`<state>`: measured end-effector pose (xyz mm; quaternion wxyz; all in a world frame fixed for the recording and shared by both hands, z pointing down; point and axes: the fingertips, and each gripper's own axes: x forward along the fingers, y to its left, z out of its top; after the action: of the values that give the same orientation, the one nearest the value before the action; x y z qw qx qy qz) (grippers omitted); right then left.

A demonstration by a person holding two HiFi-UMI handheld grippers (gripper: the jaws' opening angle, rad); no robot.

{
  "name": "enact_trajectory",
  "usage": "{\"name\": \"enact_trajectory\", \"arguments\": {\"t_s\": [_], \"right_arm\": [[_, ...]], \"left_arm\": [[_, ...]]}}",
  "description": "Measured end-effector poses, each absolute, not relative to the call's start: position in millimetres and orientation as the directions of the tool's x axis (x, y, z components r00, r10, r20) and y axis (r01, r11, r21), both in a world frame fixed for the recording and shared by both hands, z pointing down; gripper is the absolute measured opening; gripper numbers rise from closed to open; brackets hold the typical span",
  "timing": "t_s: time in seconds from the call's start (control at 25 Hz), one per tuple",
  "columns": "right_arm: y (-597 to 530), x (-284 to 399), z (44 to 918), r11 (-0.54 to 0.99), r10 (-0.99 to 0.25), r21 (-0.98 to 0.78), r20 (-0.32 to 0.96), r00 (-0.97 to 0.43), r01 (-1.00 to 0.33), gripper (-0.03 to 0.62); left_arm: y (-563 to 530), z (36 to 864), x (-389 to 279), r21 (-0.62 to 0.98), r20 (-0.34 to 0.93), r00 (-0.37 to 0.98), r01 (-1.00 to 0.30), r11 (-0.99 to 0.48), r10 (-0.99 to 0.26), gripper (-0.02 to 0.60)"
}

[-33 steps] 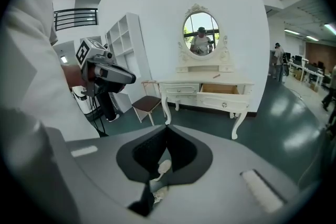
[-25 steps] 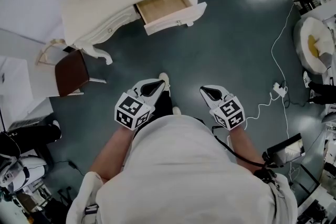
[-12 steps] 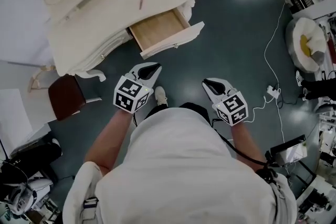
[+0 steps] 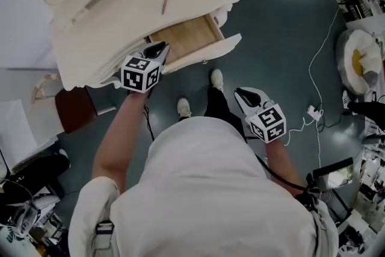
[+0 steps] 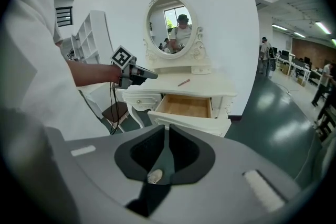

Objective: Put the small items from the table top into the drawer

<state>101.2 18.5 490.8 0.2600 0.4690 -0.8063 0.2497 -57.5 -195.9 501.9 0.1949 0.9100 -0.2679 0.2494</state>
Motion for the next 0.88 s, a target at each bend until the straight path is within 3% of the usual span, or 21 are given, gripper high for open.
{"name": "enact_trajectory", "arguments": {"t_s": [0.32, 0.88], "right_arm": [[-72, 190, 490, 0.549, -0.562, -0.181, 0.642, -0.521, -0.816, 0.029], [-146, 310, 524, 0.59, -0.468, -0.24, 0.676, -0.569, -0.771, 0.028]], "left_arm": [[-312, 544, -21, 0.18, 0.677, 0.571, -0.74, -0.648, -0.465, 0.061], [-438, 617, 12, 0.071, 0.824, 0.344, -0.851, -0.52, -0.45, 0.089]]}}
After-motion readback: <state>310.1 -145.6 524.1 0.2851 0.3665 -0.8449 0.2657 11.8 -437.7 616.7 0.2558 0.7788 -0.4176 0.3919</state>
